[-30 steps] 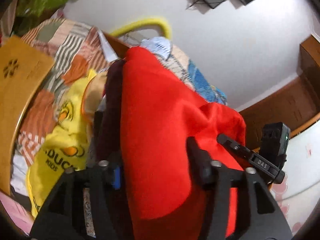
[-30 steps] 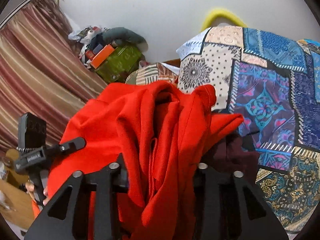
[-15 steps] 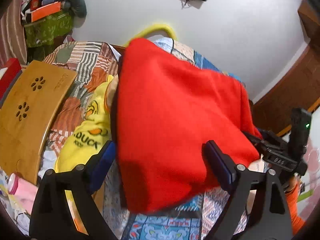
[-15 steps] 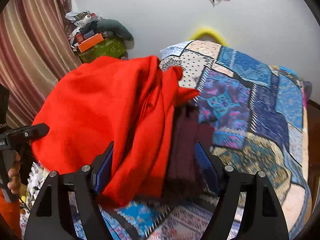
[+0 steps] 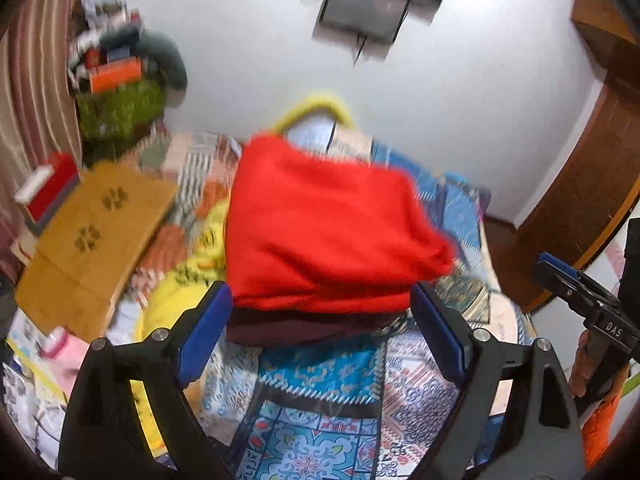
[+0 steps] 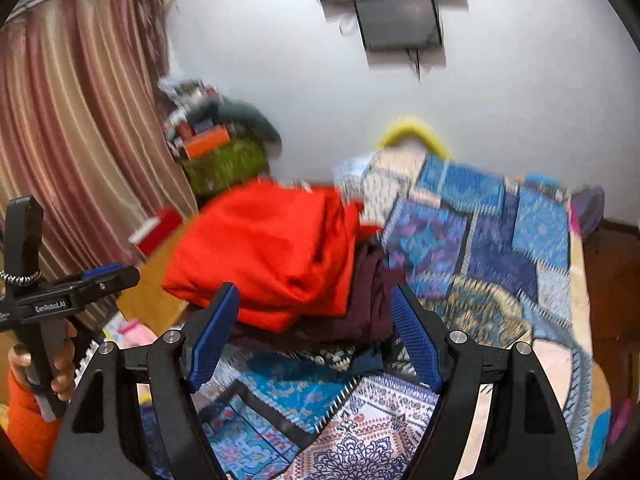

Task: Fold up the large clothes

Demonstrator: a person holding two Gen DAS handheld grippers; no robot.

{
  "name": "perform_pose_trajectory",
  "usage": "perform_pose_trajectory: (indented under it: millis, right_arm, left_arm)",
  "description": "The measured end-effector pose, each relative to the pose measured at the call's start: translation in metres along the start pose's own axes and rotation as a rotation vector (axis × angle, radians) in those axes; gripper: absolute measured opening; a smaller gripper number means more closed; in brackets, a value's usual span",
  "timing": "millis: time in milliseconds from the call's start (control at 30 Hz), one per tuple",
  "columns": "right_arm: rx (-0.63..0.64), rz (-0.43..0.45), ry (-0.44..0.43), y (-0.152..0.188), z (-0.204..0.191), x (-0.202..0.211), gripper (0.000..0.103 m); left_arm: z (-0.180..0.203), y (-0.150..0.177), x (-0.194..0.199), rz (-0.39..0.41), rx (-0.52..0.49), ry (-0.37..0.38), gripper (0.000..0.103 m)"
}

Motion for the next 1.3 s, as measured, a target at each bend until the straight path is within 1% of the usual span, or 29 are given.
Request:
perform_pose_trajectory:
  millis: [67,100,167,267,300,367,467,600,633,667,733,767,800,833,967,1067,1167,1300]
  right_arm:
    - [0.015,0.076,-0.010,-0.007,-0.010,0.028,0.074]
    - [0.024,0.123,-0.017,-0.011,-0.016,0.047,0.074]
    - [0.035,0.191,-0.026,-0.013,-0.026,0.072,0.074]
    - [0.060,0.300,-0.036,-0.011,-0.042,0.113,0.074]
    - [0.076,0.343,-0.034,-0.009,-0.049,0.129,0.074]
    - [0.109,0.402,-0.022,-0.003,-0.060,0.150,0.074]
    - [0.121,0.472,-0.014,0.010,-0.071,0.175,0.074]
    - [0.138,0.514,0.027,0.029,-0.081,0.189,0.074]
    - [0.139,0.519,0.044,0.033,-0.083,0.192,0.075]
    - [0.138,0.519,0.056,0.036,-0.084,0.192,0.077]
    - [0.127,0.521,0.070,0.039,-0.083,0.192,0.092]
    - [0.117,0.524,0.078,0.040,-0.083,0.193,0.095]
    - [0.112,0.525,0.086,0.041,-0.082,0.193,0.101]
    - [0.112,0.525,0.093,0.041,-0.082,0.194,0.103]
    - [0.133,0.530,0.116,0.042,-0.086,0.196,0.103]
    - [0.139,0.527,0.116,0.042,-0.088,0.197,0.103]
    - [0.133,0.527,0.114,0.044,-0.088,0.197,0.103]
    - [0.121,0.517,0.114,0.046,-0.086,0.197,0.103]
  left_arm:
    - [0.013,-0.003,0.029,0.076,-0.034,-0.005,0.090]
    - [0.020,-0.004,0.047,0.122,-0.053,-0.002,0.090]
    - [0.038,-0.005,0.085,0.219,-0.094,0.000,0.090]
    - [0.059,0.002,0.130,0.339,-0.143,-0.005,0.090]
    - [0.066,0.006,0.144,0.376,-0.161,-0.006,0.090]
    - [0.082,0.018,0.173,0.446,-0.205,-0.011,0.090]
    - [0.099,0.036,0.205,0.544,-0.242,-0.032,0.090]
    - [0.112,0.061,0.230,0.626,-0.246,-0.061,0.091]
    - [0.114,0.066,0.233,0.635,-0.241,-0.063,0.092]
    - [0.114,0.071,0.236,0.643,-0.232,-0.067,0.097]
    - [0.113,0.078,0.239,0.656,-0.209,-0.075,0.102]
    - [0.111,0.081,0.239,0.661,-0.198,-0.080,0.102]
    - [0.110,0.084,0.239,0.662,-0.187,-0.086,0.102]
    - [0.108,0.087,0.237,0.652,-0.177,-0.090,0.102]
    - [0.103,0.094,0.234,0.622,-0.155,-0.102,0.102]
    - [0.100,0.097,0.233,0.619,-0.138,-0.110,0.102]
    - [0.097,0.099,0.234,0.614,-0.127,-0.100,0.102]
    - [0.098,0.102,0.233,0.613,-0.126,-0.107,0.102]
Point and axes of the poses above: each gripper's, at about its wrist camera, not at the fingertips, and x roughly against the way its jaws point, z to its right, y to its underside, the point moved 1 cm from there along -x, roughly the way its jaws point, and after that the axes turned 6 degrees about z, right-handed, at the moved point
